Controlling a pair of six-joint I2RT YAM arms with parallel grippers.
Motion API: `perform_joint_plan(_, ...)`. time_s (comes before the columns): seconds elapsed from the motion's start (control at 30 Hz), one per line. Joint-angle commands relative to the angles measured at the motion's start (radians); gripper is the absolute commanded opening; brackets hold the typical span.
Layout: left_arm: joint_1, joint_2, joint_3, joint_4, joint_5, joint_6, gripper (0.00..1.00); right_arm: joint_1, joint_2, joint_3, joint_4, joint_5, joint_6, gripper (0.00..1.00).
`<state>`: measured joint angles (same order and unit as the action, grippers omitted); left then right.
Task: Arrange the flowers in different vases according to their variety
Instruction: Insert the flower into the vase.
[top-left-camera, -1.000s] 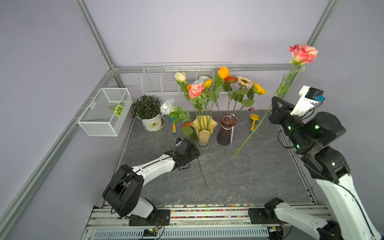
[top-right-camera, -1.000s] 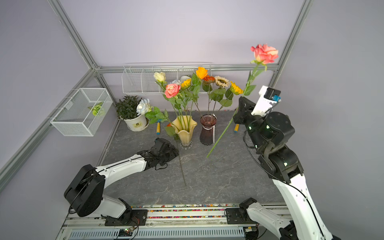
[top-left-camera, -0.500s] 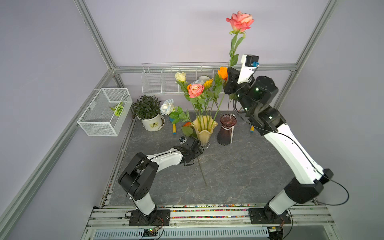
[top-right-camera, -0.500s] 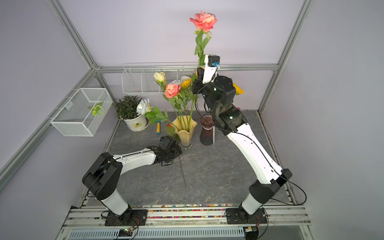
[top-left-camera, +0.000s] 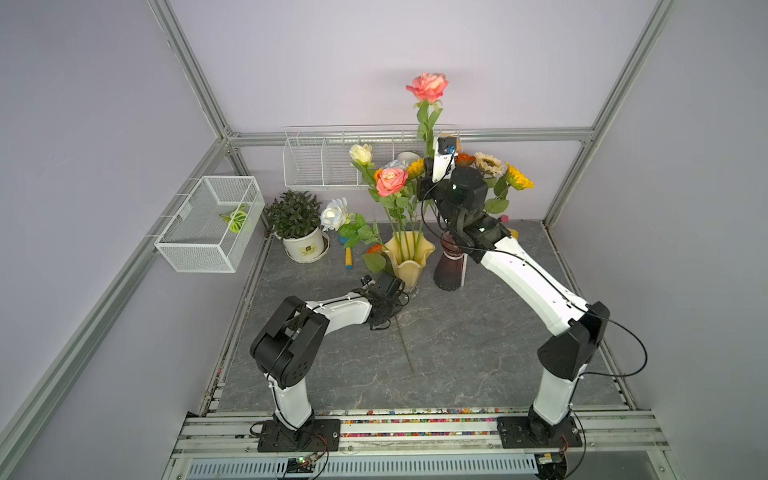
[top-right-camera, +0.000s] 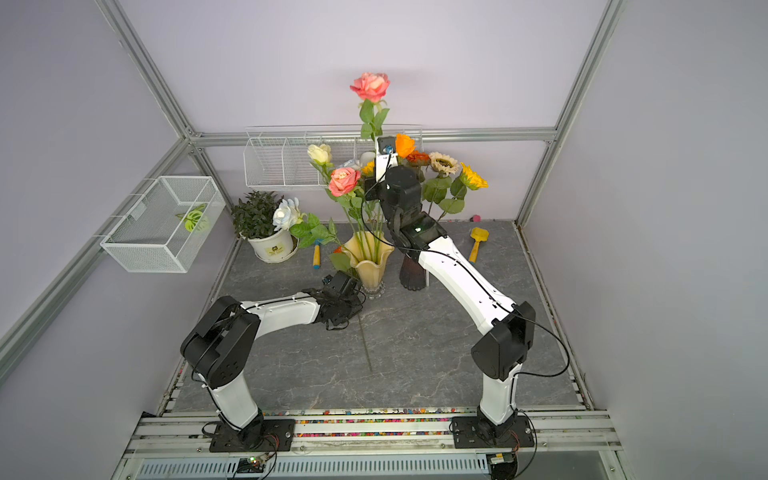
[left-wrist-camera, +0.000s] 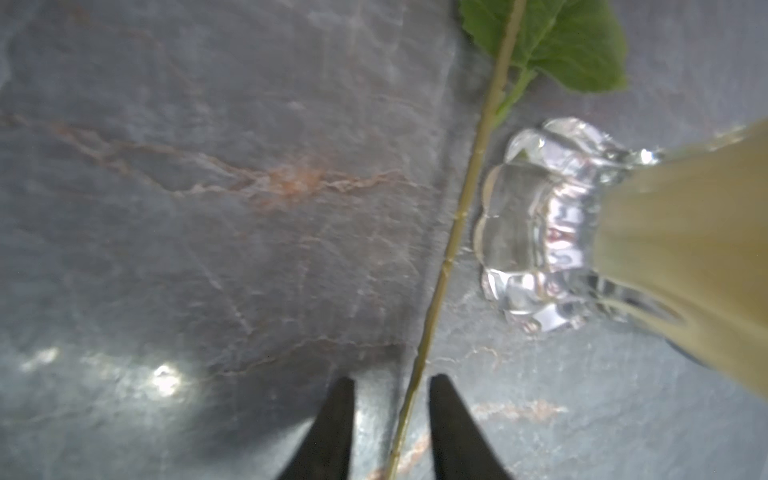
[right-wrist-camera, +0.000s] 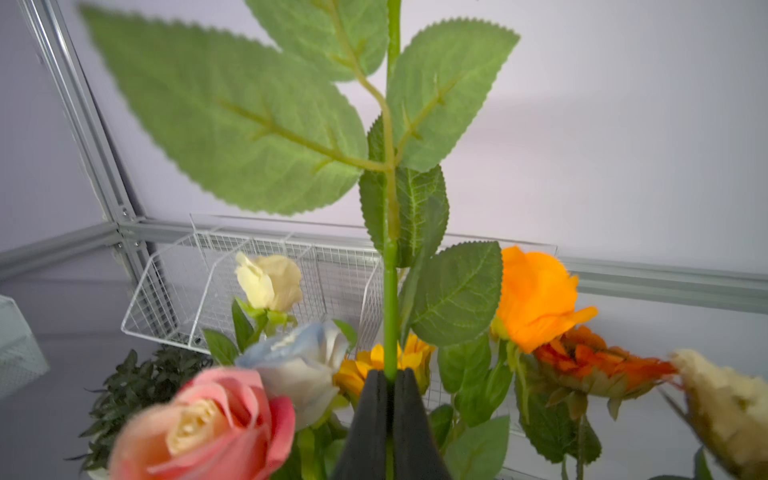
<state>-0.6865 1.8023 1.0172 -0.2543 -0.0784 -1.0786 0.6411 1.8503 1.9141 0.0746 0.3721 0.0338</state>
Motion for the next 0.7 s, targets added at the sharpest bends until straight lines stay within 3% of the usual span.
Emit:
perform_joint_plan(0.0, 0.007, 0.022, 0.012, -0.040, -0.002, -0.005, 0.20, 0.003, -0.041, -0.119, 0.122, 0.023, 0.010, 0.00)
perform_joint_plan(0.13, 0.008, 0.011, 0.005, -0.050, -0.014, -0.005, 0.06, 0.004, -0.085, -0.236, 0.151, 0.007, 0.048, 0.02)
perform_joint_plan(0.2, 0.008, 0.005, 0.004, -0.056, -0.022, -0.004, 0.00, 0.006, -0.112, -0.283, 0.142, -0.006, 0.066, 0.19)
perform_joint_plan(0.33, 0.008, -0.009, 0.006, -0.070, -0.041, -0.004, 0.00, 0.014, -0.161, -0.346, 0.092, -0.037, 0.083, 0.46)
perform_joint_plan(0.67, 0.008, -0.081, 0.011, -0.100, -0.060, -0.003, 0.00, 0.042, -0.317, -0.482, -0.049, -0.109, 0.098, 0.68)
